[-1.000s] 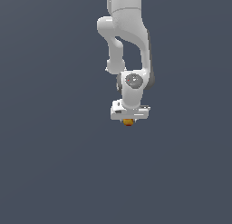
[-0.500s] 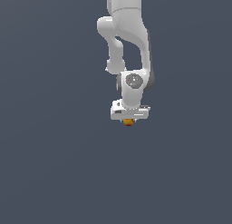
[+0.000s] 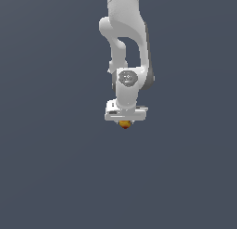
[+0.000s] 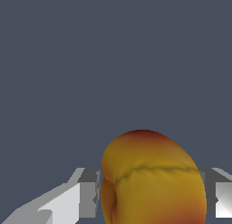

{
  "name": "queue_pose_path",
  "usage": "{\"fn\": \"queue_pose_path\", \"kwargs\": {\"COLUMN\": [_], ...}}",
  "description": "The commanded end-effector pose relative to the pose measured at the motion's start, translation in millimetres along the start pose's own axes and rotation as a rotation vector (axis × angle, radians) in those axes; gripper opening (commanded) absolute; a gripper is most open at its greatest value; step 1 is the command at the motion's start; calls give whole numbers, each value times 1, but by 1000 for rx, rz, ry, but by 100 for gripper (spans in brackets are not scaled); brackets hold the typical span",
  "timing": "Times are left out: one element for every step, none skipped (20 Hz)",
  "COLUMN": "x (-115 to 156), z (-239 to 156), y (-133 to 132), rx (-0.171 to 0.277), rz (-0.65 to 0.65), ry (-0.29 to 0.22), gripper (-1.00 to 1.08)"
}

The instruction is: Pick up the object and move it to a goal position.

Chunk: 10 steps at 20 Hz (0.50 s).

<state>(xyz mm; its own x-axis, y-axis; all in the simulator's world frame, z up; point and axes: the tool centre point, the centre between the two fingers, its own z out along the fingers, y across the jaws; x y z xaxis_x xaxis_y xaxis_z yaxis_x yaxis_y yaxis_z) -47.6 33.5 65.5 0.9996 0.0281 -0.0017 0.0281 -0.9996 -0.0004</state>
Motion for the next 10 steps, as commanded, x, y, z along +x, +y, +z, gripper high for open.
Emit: {"fn": "queue_pose_path", "kwargs": {"x": [7,9,12,15,19,22,25,28,31,34], "z": [-16,-23,-30,-38,-45,-53,-60,-67,-73,-79], "y": [18,27,35,44,53,61,70,78,85,92], "rx": [0,0,0,0,1,1,1,1,1,1], "rz": [1,1,1,1,1,1,1,1,1,1], "ry": [2,2,2,2,2,2,2,2,2,2], "gripper": [-100,-100,-100,-100,-100,-100,-100,-100,-100,-100]}}
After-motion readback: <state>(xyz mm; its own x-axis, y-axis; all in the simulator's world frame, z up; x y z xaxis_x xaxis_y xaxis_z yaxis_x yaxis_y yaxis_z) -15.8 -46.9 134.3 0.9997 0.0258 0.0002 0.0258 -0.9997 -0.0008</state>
